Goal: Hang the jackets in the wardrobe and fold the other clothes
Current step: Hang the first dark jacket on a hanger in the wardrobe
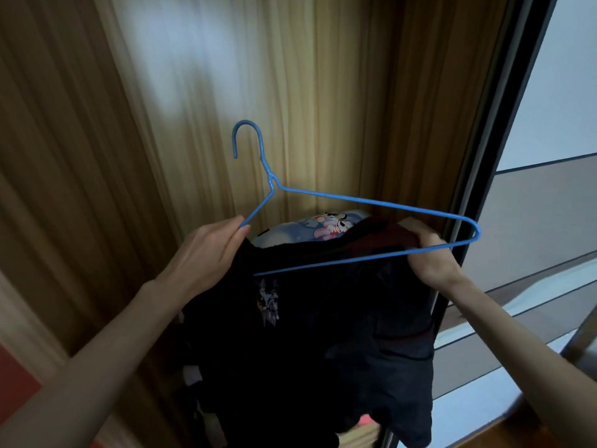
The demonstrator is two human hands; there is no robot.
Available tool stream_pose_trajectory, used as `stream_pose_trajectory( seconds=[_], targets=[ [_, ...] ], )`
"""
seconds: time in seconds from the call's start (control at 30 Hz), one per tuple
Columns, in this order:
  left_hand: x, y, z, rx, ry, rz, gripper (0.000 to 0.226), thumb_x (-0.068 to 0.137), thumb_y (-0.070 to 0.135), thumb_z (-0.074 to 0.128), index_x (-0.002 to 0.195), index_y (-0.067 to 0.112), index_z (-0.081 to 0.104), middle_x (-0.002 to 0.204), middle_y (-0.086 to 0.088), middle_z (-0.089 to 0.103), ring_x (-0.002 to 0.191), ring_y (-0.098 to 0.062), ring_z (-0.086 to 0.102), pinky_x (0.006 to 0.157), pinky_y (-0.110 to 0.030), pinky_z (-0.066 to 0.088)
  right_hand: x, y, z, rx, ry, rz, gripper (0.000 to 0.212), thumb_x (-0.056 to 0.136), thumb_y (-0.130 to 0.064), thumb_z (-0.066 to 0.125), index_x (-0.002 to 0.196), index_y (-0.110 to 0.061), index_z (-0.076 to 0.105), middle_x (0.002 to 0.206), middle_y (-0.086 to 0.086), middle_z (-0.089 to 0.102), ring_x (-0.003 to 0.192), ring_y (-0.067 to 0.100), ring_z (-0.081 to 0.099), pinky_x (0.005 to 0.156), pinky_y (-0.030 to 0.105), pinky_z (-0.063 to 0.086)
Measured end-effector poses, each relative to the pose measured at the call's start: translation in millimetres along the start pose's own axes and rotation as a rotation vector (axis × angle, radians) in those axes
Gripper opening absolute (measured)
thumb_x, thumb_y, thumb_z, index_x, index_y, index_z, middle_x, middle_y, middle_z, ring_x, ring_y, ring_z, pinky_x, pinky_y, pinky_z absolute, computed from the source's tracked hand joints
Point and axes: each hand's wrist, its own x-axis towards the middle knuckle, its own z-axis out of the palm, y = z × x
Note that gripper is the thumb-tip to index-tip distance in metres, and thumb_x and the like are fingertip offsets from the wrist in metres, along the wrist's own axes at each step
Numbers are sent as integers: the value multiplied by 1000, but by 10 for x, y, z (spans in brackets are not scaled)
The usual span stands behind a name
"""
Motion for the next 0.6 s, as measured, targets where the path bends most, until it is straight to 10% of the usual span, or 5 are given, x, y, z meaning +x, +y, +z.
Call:
stream_pose_trajectory(
  seconds=[0.13,0.4,0.6],
  targets=[
    [-63,-13,-14,161,-4,-14,52,108,45,24,93,13,62,79,-3,66,71,-32,65,55,-40,49,97,-290,-227,-19,29,-61,17,94,-3,55,91,-18,62,74,1,63,72,24,58,51,15,38],
    [-16,57,-120,359,15,-1,51,108,51,23,86,21,58,75,2,62,67,-34,66,50,-41,51,169,-515,-605,-81,147,-233,20,85,-11,67,91,-29,63,83,-13,72,85,20,68,78,40,54],
    [56,154,-226,538,78,-8,48,109,45,32,84,14,59,66,-4,58,48,-36,59,40,-31,36,96,-528,-748,-484,230,-364,22,92,-29,66,114,-26,60,86,6,72,81,41,67,69,42,51]
  ],
)
